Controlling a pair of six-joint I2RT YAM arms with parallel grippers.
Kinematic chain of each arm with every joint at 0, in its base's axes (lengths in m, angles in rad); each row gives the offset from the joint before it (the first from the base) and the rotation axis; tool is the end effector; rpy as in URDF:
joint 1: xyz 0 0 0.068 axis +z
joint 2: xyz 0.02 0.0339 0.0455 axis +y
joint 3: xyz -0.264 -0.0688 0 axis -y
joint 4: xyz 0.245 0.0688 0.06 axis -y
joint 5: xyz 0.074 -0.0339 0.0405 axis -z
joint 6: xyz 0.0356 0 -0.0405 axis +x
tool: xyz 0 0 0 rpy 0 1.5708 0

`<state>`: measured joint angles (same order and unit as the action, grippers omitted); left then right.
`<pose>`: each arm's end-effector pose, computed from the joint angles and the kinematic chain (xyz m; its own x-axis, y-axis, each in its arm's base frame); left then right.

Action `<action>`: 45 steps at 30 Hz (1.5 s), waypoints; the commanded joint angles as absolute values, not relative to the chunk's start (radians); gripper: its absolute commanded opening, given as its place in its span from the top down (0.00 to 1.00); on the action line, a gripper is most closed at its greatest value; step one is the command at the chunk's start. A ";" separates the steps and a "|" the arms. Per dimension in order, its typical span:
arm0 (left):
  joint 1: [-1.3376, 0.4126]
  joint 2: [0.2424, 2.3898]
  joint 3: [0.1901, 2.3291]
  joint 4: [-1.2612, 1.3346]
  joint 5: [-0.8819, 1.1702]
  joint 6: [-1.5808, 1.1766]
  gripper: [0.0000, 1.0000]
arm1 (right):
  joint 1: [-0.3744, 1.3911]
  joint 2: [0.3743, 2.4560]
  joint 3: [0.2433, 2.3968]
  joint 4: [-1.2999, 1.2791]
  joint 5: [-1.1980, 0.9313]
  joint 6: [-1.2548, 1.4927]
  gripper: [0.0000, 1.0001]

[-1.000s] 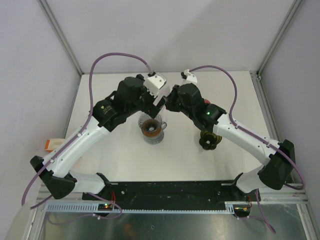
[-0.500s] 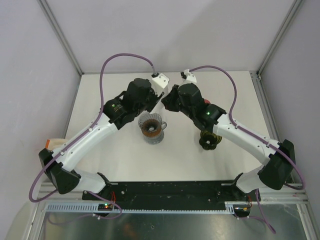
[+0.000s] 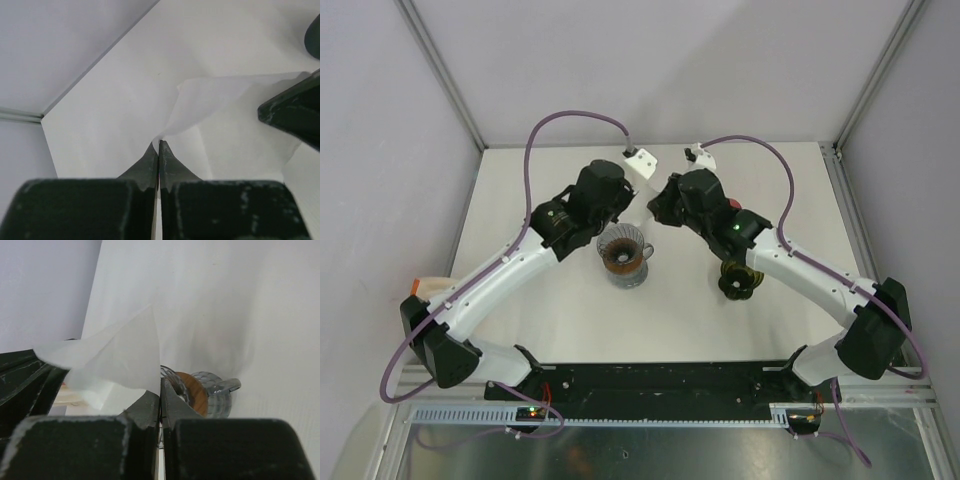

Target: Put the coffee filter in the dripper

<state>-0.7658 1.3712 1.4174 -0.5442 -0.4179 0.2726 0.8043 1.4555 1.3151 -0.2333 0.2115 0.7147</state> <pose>0.2286 -0.1998 0.3926 -0.2303 0.5628 -0.7939 0.4553 0.7833 0.4232 0.2425 0.2411 0.3612 -0.5640 0.3381 -0.7534 -0.2636 0.7909 0.5523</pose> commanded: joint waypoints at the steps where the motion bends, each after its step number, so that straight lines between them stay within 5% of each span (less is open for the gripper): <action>1: -0.772 1.331 1.394 -0.508 -0.471 0.328 1.00 | 0.795 1.434 1.303 -0.206 0.193 0.704 1.00; 3: -0.771 1.327 1.385 -0.510 -0.469 0.336 1.00 | 0.791 1.438 1.302 -0.208 0.154 0.680 1.00; 8: -0.770 1.301 1.365 -0.522 -0.440 0.347 1.00 | 0.775 1.423 1.301 -0.208 -0.020 0.574 0.72; 14: -0.770 1.269 1.384 -0.655 -0.307 0.321 1.00 | 0.768 1.349 1.302 -0.228 -0.212 0.401 0.55; 26: -0.689 1.325 1.452 -0.880 0.018 0.262 1.00 | 0.714 1.217 1.301 -0.370 -0.163 0.277 0.51; 45: -0.587 1.494 1.465 -0.938 0.149 0.306 1.00 | 0.709 1.255 1.300 -0.377 -0.208 0.256 0.51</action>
<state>-0.5949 1.4738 1.4216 -0.9302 0.1181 0.2893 0.7109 1.2533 1.2922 -0.3901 -0.1864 0.2749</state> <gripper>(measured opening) 0.006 0.494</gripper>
